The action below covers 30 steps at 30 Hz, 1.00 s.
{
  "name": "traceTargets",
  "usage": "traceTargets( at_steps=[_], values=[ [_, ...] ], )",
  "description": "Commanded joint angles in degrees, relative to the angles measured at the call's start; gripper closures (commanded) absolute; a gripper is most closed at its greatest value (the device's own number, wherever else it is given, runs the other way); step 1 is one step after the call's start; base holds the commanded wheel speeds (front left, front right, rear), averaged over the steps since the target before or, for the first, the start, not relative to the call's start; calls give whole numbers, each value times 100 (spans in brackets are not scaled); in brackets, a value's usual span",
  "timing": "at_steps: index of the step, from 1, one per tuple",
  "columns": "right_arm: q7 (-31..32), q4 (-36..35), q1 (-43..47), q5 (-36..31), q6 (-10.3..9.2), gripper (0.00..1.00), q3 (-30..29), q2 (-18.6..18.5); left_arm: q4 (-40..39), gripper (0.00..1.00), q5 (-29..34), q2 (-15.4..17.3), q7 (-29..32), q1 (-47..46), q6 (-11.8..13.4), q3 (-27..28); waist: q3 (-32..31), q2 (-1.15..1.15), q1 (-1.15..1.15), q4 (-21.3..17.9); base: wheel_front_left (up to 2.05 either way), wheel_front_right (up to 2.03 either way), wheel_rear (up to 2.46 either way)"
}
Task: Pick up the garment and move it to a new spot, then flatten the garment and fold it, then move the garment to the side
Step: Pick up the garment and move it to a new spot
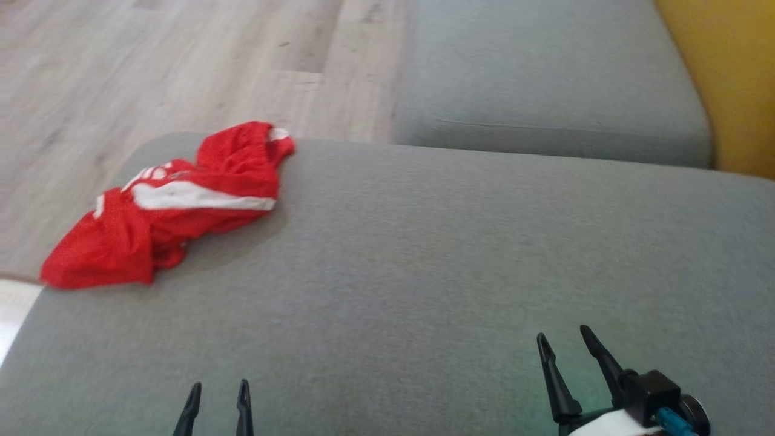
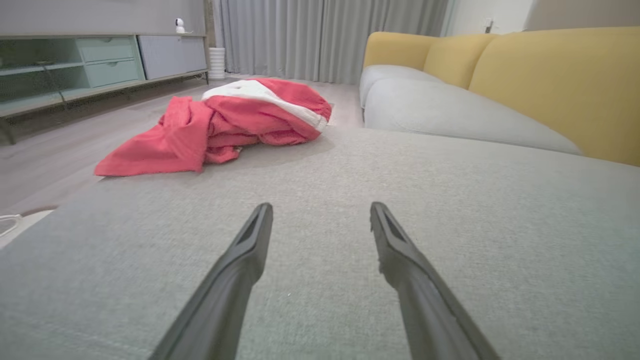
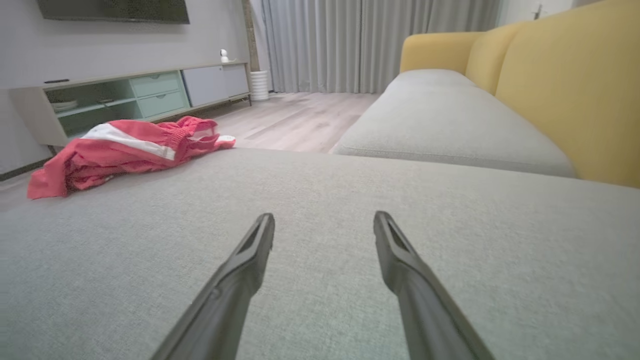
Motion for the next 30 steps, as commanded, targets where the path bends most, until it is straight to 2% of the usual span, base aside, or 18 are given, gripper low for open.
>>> traceTargets(
  at_steps=[1,9,14,25,30],
  values=[
    [-78,-213,-192,47,-4,0,134,-50,-208,0,13,50,-64,-290,42,186,6,0,0,289,0,0,0],
    [-78,-237,-256,140,-4,0,192,-50,-386,0,9,174,36,-318,91,205,51,0,0,1064,0,0,0],
    [-78,-246,-297,192,-4,0,257,-50,-432,0,-19,238,60,-321,112,229,84,0,0,1390,0,0,0],
    [-78,-235,-415,197,-4,0,367,-50,-571,0,-97,293,49,-278,207,304,174,0,0,1476,0,0,0],
    [-78,-300,-376,134,-4,0,279,-50,-863,0,-157,378,132,-320,241,382,255,0,0,1340,0,0,0]
  ],
)
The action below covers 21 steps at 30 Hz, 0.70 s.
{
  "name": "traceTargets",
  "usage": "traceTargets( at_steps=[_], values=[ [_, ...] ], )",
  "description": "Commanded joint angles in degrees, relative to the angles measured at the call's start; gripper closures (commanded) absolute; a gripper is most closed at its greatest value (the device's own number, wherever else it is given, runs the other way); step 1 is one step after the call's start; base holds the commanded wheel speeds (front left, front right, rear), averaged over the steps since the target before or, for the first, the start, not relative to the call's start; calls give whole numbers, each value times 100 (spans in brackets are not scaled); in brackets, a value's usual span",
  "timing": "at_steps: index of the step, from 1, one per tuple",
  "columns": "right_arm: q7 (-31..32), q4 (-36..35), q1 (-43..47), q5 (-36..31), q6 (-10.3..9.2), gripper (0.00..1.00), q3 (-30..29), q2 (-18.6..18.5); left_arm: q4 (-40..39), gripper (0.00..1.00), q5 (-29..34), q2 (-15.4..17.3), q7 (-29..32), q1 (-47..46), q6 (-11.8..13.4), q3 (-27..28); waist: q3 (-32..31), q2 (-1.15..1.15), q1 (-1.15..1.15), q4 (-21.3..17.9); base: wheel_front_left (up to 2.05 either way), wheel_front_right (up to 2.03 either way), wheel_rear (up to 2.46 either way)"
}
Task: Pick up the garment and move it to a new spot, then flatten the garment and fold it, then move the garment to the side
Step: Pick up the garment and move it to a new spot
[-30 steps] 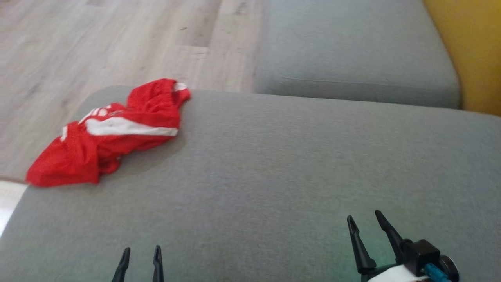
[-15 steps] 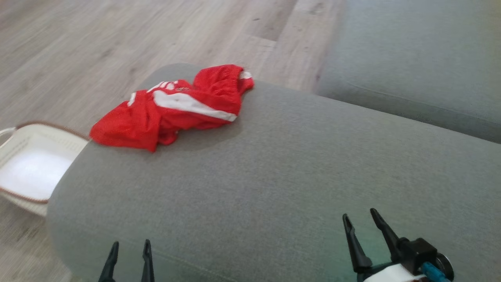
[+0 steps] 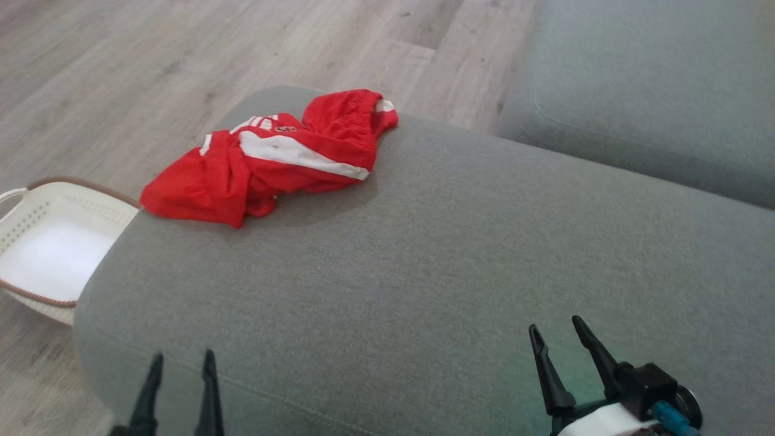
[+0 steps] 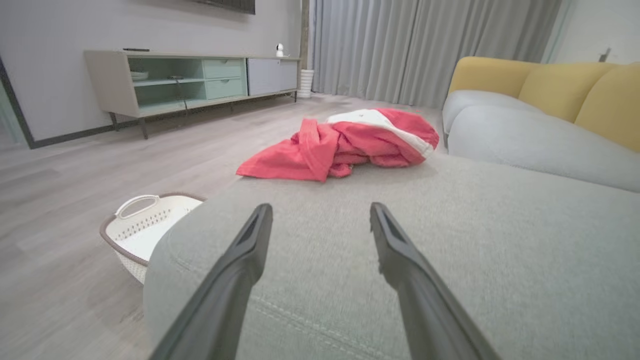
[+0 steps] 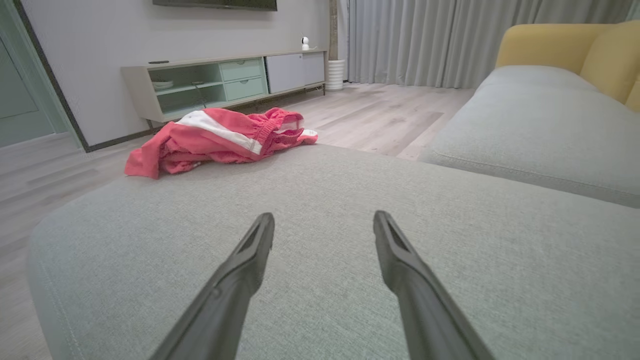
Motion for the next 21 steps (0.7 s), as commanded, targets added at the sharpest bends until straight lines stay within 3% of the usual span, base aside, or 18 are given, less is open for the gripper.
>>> traceTargets(
  at_steps=[1,5,12,17,21],
  values=[
    [-78,-220,-297,-39,-4,0,55,-51,-358,0,-29,74,12,-339,36,249,76,0,0,-86,0,0,0],
    [-78,-306,-318,-145,-4,0,-20,-51,-1060,0,-77,343,248,-602,-49,374,230,0,0,-237,0,0,0],
    [-78,-477,-496,-439,-4,0,-49,-51,-2116,0,-28,1340,1216,-1951,-394,717,740,0,0,-565,0,0,0],
    [-41,-652,-861,-704,-4,0,-32,-51,-1768,0,-110,2088,1738,-3349,-767,777,1392,0,0,-879,0,0,0],
    [9,-899,-1160,-953,-4,0,-45,-51,-1045,0,-447,2311,2023,-4469,-936,468,1904,0,0,-1080,0,0,0]
  ],
)
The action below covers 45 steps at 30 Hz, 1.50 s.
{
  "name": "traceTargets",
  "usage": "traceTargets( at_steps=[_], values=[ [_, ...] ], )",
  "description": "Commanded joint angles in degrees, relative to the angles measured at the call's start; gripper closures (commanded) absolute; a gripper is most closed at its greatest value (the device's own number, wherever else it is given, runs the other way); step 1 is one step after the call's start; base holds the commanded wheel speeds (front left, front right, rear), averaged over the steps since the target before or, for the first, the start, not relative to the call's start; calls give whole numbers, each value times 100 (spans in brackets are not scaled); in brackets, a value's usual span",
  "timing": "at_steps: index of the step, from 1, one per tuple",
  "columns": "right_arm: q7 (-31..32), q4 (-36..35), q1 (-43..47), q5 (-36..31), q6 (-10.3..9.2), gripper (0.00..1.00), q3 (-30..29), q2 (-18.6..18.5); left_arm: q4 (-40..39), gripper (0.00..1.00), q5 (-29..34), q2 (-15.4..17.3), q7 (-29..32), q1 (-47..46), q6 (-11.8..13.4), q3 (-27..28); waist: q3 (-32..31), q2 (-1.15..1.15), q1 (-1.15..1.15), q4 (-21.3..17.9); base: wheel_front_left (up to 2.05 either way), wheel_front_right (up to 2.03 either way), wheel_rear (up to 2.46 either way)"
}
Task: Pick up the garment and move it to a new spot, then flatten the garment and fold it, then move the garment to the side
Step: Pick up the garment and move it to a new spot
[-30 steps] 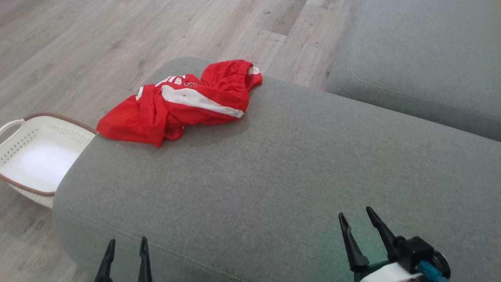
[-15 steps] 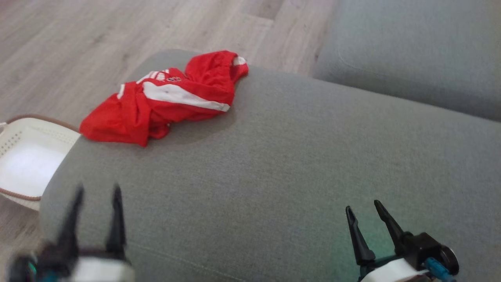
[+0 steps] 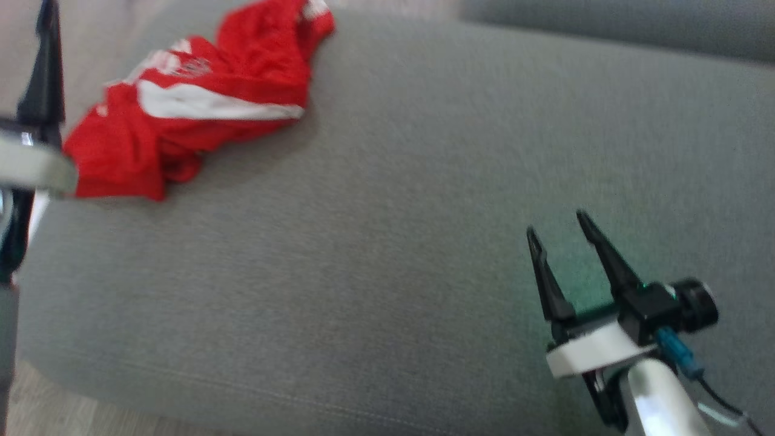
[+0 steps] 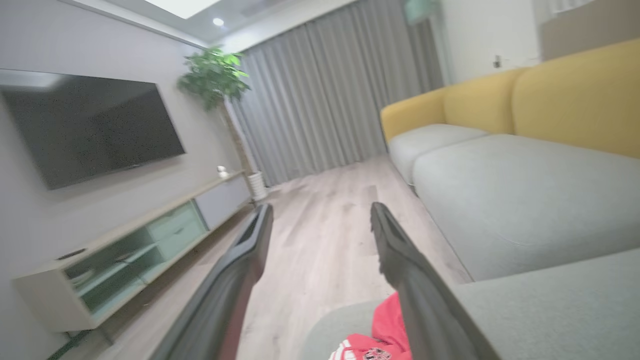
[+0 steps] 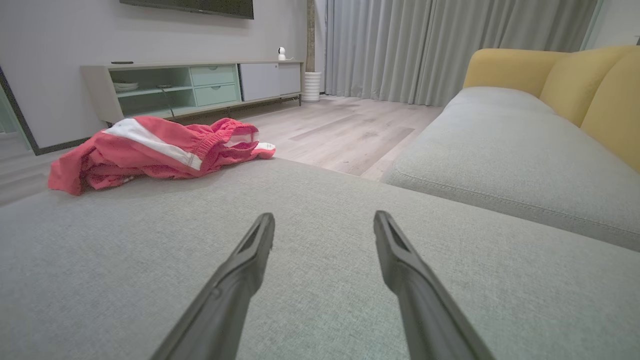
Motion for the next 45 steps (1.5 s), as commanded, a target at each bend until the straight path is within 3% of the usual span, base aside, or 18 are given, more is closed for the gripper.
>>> traceTargets(
  at_steps=[1,8,15,22,23,24,25,26,28,40,45],
  values=[
    [16,-265,-257,-78,-4,0,133,-33,122,0,-134,285,136,-568,-40,64,573,0,-1,-338,0,0,0],
    [220,-615,-491,-363,-4,0,179,-33,1630,0,-628,304,534,-1632,-87,-817,1172,0,-1,-622,0,0,0],
    [370,-875,-419,-517,-4,0,146,-33,2727,0,-1135,614,892,-2047,-90,-2228,1590,0,-1,-865,0,0,0],
    [385,-991,-430,-538,-4,0,145,-33,3523,0,-1185,771,952,-2401,-90,-2559,1815,0,-1,-978,0,0,0],
    [383,-994,-432,-535,-4,0,147,-33,3662,5,-1187,766,1022,-2430,-90,-2606,1832,0,-1,-993,0,0,0],
    [380,-993,-434,-527,-4,0,146,-33,3790,26,-1208,746,1100,-2455,-90,-2644,1841,0,-1,-1000,0,0,0],
    [377,-989,-438,-518,-4,0,146,-33,3899,56,-1247,722,1171,-2474,-90,-2676,1845,0,-1,-1008,0,0,0],
    [373,-981,-445,-505,-4,0,149,-33,3978,62,-1292,703,1219,-2490,-91,-2713,1845,0,-1,-1019,0,0,0],
    [349,-960,-464,-464,-4,0,144,-33,4050,100,-1374,686,1220,-2517,-91,-2803,1824,0,-1,-1036,0,0,0],
    [153,-545,-437,-92,-4,0,200,-33,3792,100,-1496,928,386,-3039,-91,-3308,1087,0,-1,-1053,0,0,0],
    [53,-311,-406,151,-4,0,230,-33,3413,100,-1579,1031,416,-3289,-91,-3757,525,0,-1,-1177,0,0,0]
  ],
)
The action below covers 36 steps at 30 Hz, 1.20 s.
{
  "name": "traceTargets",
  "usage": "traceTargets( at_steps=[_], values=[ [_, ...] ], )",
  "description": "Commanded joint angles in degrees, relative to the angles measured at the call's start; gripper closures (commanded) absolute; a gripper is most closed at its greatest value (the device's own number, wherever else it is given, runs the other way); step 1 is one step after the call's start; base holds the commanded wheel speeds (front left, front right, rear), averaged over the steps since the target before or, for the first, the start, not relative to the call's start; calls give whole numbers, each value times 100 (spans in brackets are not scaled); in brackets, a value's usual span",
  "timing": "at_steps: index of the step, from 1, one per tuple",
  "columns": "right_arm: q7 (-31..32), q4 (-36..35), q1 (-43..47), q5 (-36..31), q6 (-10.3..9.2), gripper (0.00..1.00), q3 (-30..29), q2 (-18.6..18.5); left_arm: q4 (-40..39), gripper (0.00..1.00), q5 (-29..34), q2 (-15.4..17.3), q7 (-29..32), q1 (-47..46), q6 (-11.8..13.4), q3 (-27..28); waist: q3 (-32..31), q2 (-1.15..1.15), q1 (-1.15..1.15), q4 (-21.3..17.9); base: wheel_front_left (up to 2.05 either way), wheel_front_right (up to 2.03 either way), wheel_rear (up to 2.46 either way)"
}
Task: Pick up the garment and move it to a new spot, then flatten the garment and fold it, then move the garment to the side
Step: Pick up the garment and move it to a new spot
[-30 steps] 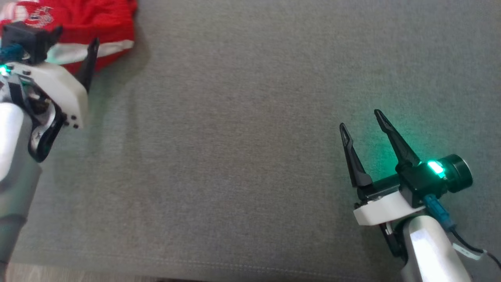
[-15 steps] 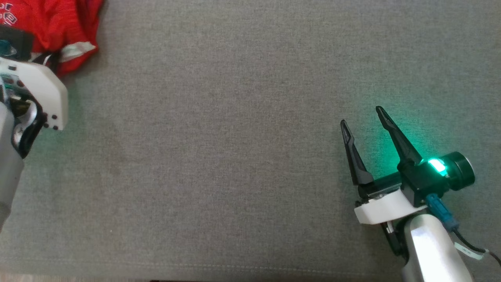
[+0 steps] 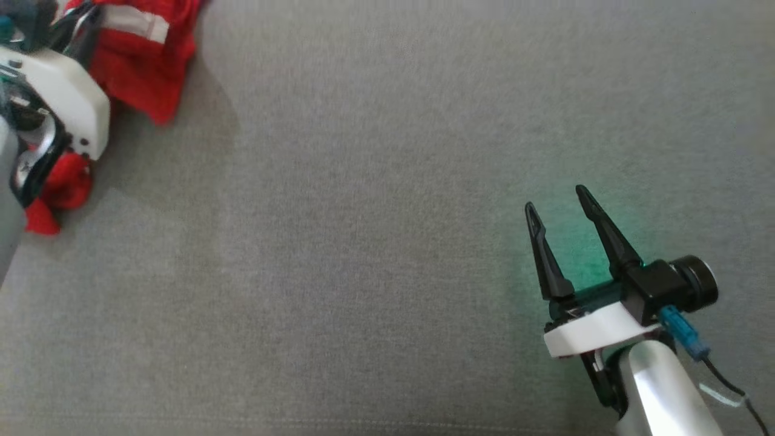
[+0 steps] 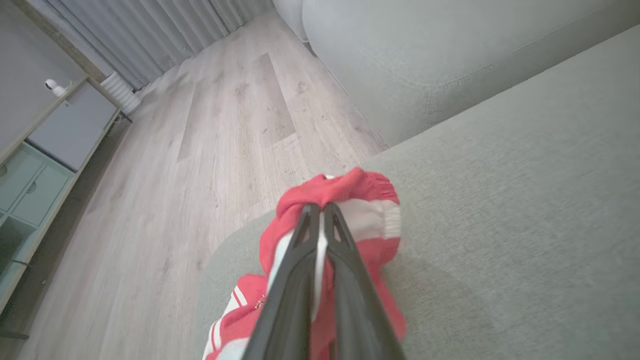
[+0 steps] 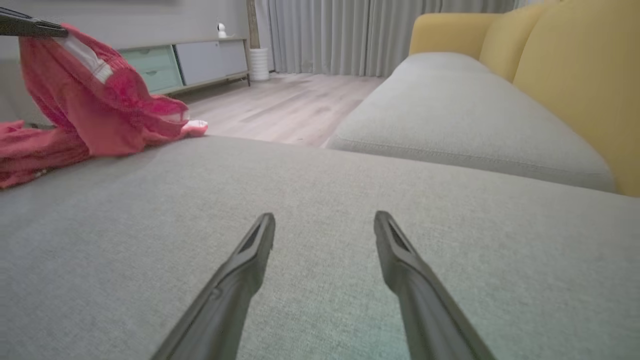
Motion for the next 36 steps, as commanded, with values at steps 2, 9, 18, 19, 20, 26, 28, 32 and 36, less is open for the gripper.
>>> traceTargets(
  at_steps=[2,9,18,19,20,26,28,32,36],
  values=[
    [-122,-32,23,180,-4,0,159,-19,-387,100,-96,428,67,-444,12,-77,-564,0,1,-182,0,0,0],
    [-198,229,209,455,-4,0,140,-19,-1232,100,-477,496,214,-745,12,-886,-1281,0,1,-644,0,0,0],
    [-223,282,376,547,-4,0,-34,-19,-2046,100,-1020,283,188,-977,12,-1550,-1441,0,1,-1308,0,0,0],
    [-224,279,376,560,-4,0,-53,-19,-2087,100,-1070,195,149,-948,12,-1598,-1385,0,1,-1379,0,0,0],
    [-225,276,369,571,-4,0,-70,-19,-2103,100,-1108,91,99,-901,12,-1643,-1324,0,1,-1441,0,0,0],
    [-228,186,228,685,-4,0,-38,-19,-1609,100,-1220,-720,-503,-318,190,-1818,-837,0,1,-1735,0,0,0],
    [-228,159,168,728,-4,0,-2,-19,-1234,100,-1298,-1042,-773,-24,269,-1860,-693,0,1,-1806,0,0,0],
    [-228,112,73,794,-4,0,51,-19,-406,100,-1370,-1618,-1254,489,311,-2003,-443,0,1,-1915,0,0,0],
    [-229,116,33,793,-4,0,20,-19,257,100,-1336,-2097,-1673,752,270,-2150,-321,0,1,-1940,0,0,0]
  ],
)
